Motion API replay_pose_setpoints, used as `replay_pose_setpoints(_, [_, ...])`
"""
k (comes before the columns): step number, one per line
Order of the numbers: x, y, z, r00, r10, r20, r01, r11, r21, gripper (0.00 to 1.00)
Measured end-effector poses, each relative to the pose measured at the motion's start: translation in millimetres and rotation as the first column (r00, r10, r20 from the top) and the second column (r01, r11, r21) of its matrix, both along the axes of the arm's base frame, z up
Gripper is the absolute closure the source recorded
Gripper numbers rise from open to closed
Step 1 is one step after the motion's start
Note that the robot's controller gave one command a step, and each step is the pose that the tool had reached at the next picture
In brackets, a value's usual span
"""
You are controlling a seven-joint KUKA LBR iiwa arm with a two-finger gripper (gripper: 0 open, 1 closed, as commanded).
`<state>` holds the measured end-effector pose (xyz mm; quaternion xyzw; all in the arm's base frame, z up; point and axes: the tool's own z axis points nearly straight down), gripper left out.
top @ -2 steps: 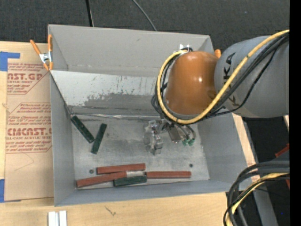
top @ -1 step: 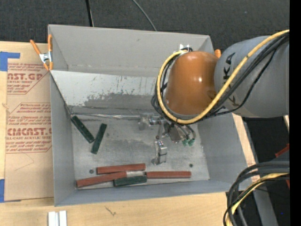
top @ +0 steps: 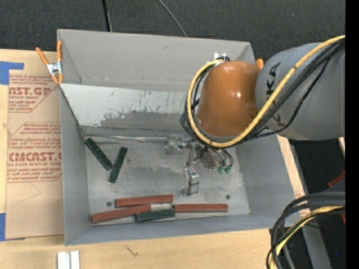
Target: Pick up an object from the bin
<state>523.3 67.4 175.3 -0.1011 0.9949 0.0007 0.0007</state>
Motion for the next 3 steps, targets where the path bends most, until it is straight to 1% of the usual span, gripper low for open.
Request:
replay_pose_setpoints(1, [-15.6, -1, -42, 0.976, 0.218, 0.007, -0.218, 0.976, -0.002, 0.00])
replay_pose_setpoints(2, [-29.0, -7, -68, 0.949, 0.316, -0.004, -0.316, 0.949, 0.000, 0.00])
replay_pose_setpoints(3, [-28.7, 20, -102, 0.999, 0.034, -0.006, -0.034, 0.999, -0.001, 1.00])
